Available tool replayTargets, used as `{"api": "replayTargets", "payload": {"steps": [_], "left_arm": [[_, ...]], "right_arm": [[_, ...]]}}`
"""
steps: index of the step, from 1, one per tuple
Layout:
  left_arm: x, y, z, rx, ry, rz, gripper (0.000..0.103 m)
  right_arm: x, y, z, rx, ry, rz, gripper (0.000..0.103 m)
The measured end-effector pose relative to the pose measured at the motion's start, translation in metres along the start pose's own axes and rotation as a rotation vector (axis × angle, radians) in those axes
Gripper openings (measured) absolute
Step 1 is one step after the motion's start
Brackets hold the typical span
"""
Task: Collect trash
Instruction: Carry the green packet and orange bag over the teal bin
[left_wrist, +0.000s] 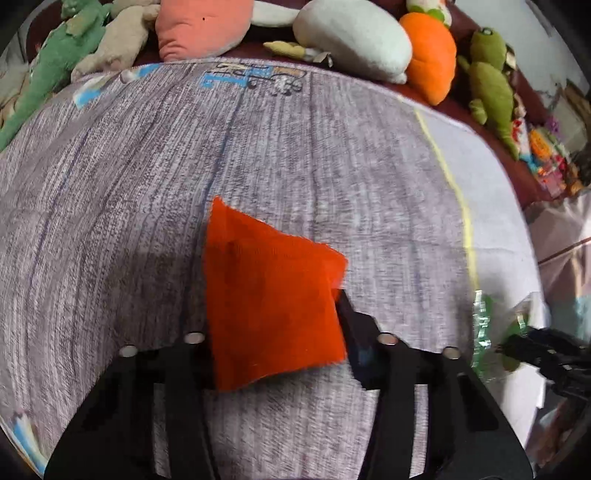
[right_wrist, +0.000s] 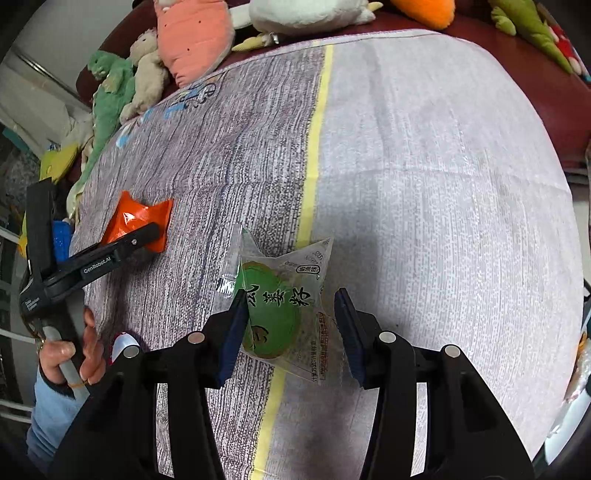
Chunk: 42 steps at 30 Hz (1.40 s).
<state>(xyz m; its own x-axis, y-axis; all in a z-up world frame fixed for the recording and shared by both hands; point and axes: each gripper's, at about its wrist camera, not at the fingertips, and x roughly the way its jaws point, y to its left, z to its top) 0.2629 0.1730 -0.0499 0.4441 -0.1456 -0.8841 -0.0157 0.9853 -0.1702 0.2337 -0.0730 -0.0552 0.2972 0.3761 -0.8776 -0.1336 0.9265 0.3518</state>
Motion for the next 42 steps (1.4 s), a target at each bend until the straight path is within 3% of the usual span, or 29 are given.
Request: {"api": "replayTargets", "payload": {"steps": [3, 10, 20, 35, 42], "left_arm": [[-0.010, -0.008, -0.003, 0.010, -0.038, 0.037, 0.039], [-0.042, -0.036, -0.009, 0.059, -0.098, 0.039, 0.039], [-0.080, -0.097, -0.044, 0.150, -0.119, -0.041, 0.039], [-0.094, -0.249, -0.102, 0.343, -0.071, -0.180, 0.039], [-0.088, -0.346, -0.122, 0.481, -0.037, -0.245, 0.039]], "right_arm": [[-0.004, -0.004, -0.002, 0.004, -0.008, 0.003, 0.046], [-0.021, -0.013, -0.013, 0.023, -0.035, 0.012, 0.046], [-0.076, -0.043, -0.041, 0.082, -0.121, 0.031, 0.046], [-0.192, -0.158, -0.127, 0.271, -0.319, -0.002, 0.046], [-0.248, -0.232, -0.172, 0.380, -0.420, -0.065, 0.046]]}}
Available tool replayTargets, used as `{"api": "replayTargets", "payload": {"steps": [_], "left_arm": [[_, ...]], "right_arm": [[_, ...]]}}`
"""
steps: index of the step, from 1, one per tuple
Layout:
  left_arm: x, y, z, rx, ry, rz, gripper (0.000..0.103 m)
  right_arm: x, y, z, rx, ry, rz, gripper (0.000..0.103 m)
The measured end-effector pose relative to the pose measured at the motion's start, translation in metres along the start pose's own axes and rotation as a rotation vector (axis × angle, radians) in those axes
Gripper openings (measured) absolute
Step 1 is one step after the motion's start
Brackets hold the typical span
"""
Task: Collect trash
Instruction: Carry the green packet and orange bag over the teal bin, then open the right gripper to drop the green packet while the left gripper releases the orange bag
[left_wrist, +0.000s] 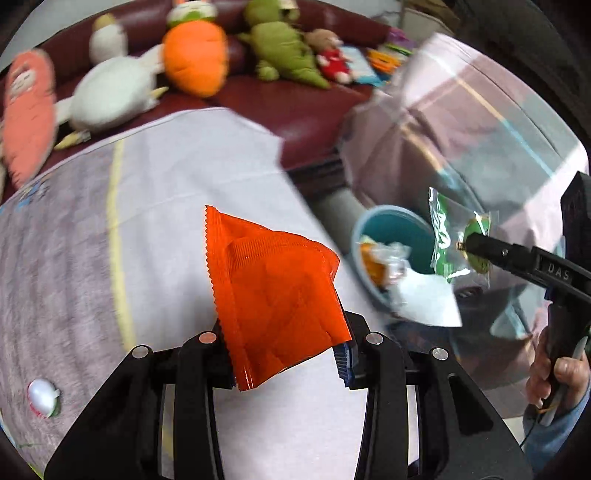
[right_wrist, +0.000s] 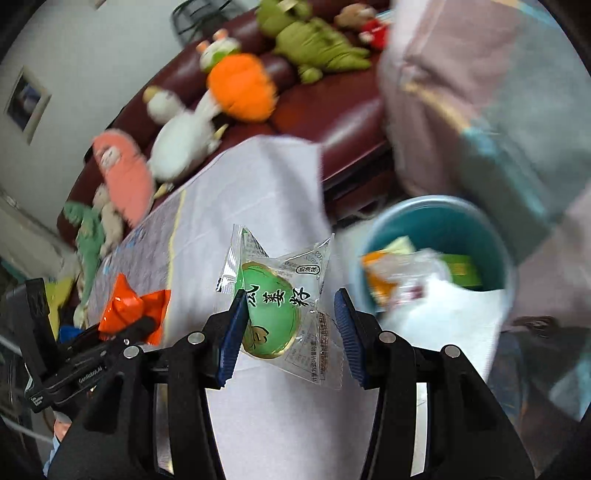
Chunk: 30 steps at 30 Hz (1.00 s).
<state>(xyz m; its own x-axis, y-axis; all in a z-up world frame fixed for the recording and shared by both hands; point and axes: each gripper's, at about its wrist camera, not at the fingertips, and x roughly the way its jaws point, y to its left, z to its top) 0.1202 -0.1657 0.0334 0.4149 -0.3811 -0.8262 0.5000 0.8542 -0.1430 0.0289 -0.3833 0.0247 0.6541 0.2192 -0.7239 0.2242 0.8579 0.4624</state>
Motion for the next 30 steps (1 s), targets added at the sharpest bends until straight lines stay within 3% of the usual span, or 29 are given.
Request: {"api": "replayTargets", "payload": {"steps": [6, 11, 20, 21, 23, 30], "left_arm": [[0.037, -0.065, 0.015, 0.075, 0.044, -0.052, 0.039], [0.067, -0.098, 0.015, 0.121, 0.090, -0.075, 0.039], [0.113, -0.114, 0.017, 0.151, 0.167, -0.091, 0.039], [0.116, -0.113, 0.017, 0.150, 0.174, -0.092, 0.039], [0.122, -0.113, 0.018, 0.148, 0.184, -0.093, 0.039], [0.139, -0.118, 0.016, 0.149, 0.213, -0.100, 0.039]], "right_arm": [[-0.031, -0.062, 0.009, 0.058, -0.046, -0.077, 0.046], [-0.039, -0.086, 0.012, 0.059, -0.070, -0.151, 0.046], [-0.005, -0.119, 0.018, 0.081, -0.020, -0.183, 0.049], [0.000, -0.120, 0.020, 0.077, -0.015, -0.185, 0.057], [0.007, -0.121, 0.021, 0.074, -0.010, -0.182, 0.066], [0.014, -0.125, 0.023, 0.072, 0.005, -0.186, 0.072]]}}
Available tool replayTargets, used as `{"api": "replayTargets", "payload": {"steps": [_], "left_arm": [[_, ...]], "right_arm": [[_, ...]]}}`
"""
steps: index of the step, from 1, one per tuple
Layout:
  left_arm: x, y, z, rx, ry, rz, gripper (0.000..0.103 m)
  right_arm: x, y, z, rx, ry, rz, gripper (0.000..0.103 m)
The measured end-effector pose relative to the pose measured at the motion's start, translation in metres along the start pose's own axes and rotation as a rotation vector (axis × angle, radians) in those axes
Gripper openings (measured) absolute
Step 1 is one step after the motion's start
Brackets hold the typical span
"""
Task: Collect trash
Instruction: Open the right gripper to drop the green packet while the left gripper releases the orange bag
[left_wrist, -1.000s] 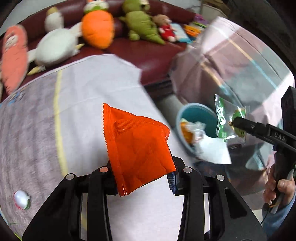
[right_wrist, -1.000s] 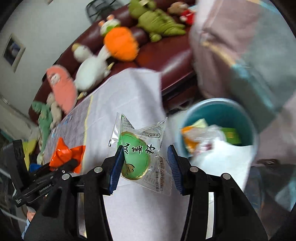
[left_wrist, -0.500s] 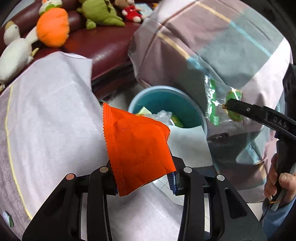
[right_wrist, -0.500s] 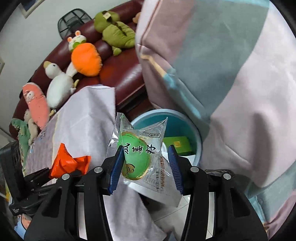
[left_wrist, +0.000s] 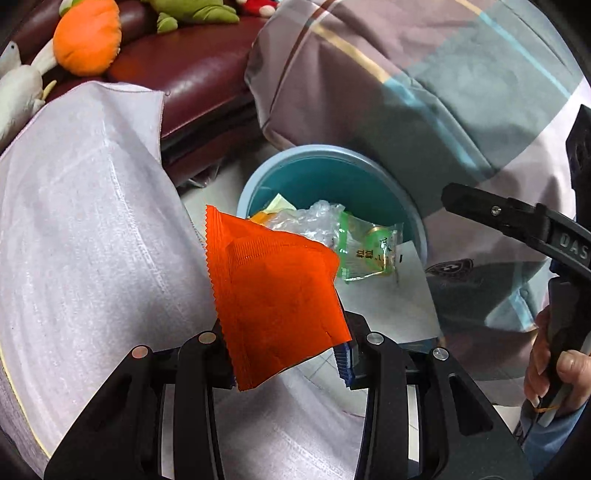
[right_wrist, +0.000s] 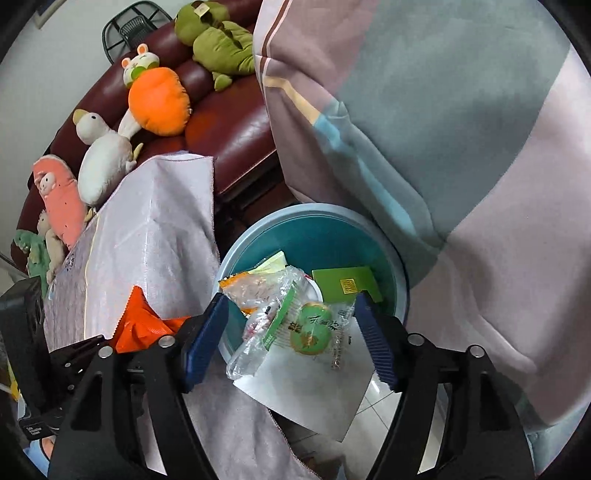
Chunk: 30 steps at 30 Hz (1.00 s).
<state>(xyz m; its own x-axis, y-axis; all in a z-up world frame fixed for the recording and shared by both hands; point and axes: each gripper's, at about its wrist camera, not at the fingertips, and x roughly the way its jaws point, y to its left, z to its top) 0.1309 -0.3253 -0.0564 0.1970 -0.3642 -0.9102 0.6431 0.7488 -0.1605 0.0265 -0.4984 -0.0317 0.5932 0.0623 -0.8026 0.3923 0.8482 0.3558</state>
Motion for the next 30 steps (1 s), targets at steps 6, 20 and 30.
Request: {"api": "replayTargets", "payload": {"steps": [6, 20, 30], "left_arm": [[0.003, -0.008, 0.003, 0.015, -0.005, -0.012, 0.039], [0.014, -0.023, 0.022, 0.052, -0.023, -0.021, 0.040], [0.029, -0.029, 0.033, 0.065, -0.028, -0.003, 0.071]], "right_arm": [[-0.009, 0.000, -0.001, -0.008, -0.006, -0.004, 0.076], [-0.025, 0.003, 0.009, -0.027, -0.029, -0.022, 0.078], [-0.022, -0.004, 0.014, -0.017, -0.026, -0.058, 0.078]]}}
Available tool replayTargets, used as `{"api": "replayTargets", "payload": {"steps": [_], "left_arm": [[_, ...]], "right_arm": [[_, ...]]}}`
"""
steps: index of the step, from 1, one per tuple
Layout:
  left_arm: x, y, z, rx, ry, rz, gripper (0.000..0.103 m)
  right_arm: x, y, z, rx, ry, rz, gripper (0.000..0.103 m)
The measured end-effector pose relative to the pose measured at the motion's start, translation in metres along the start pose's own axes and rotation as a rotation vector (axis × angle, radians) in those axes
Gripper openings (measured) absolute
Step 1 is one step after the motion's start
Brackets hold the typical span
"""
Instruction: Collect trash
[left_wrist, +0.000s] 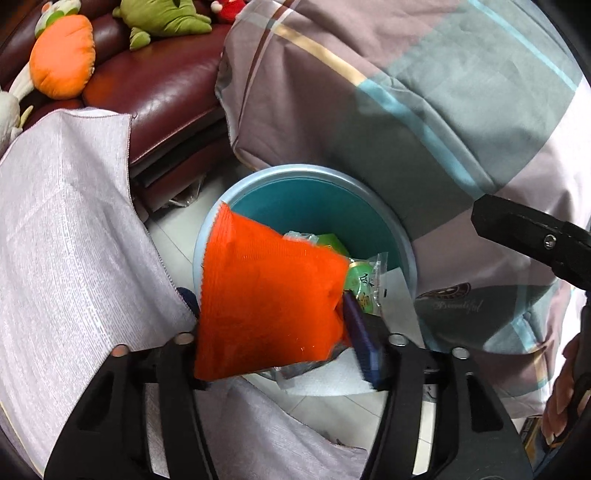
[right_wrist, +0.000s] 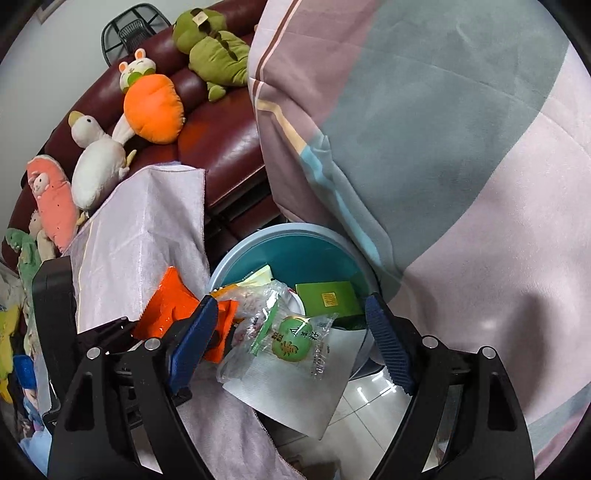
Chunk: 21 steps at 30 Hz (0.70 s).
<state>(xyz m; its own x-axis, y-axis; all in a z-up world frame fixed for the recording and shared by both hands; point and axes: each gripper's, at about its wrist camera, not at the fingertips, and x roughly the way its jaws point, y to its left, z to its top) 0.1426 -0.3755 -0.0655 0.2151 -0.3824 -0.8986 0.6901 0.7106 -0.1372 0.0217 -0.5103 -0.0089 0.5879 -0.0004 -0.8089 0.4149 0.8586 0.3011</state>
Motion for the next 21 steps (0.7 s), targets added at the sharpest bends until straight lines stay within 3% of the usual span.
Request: {"api": "replayTargets", "payload": {"steps": [3, 11, 14, 21], "left_arm": [[0.002, 0.000, -0.001, 0.003, -0.006, 0.028, 0.085], [-0.008, 0.009, -0.007, -0.025, -0.023, 0.049, 0.091], [-0.017, 0.014, -0.010, -0.043, -0.034, 0.056, 0.092], [-0.046, 0.021, -0.021, -0.057, -0.069, 0.086, 0.098]], "right_arm": [[0.001, 0.000, 0.000, -0.001, 0.006, -0.010, 0.078], [0.001, 0.005, -0.002, -0.002, 0.014, -0.019, 0.078], [-0.002, 0.009, -0.004, -0.013, 0.013, -0.024, 0.086], [-0.016, 0.017, -0.011, -0.024, 0.017, -0.025, 0.090]]}}
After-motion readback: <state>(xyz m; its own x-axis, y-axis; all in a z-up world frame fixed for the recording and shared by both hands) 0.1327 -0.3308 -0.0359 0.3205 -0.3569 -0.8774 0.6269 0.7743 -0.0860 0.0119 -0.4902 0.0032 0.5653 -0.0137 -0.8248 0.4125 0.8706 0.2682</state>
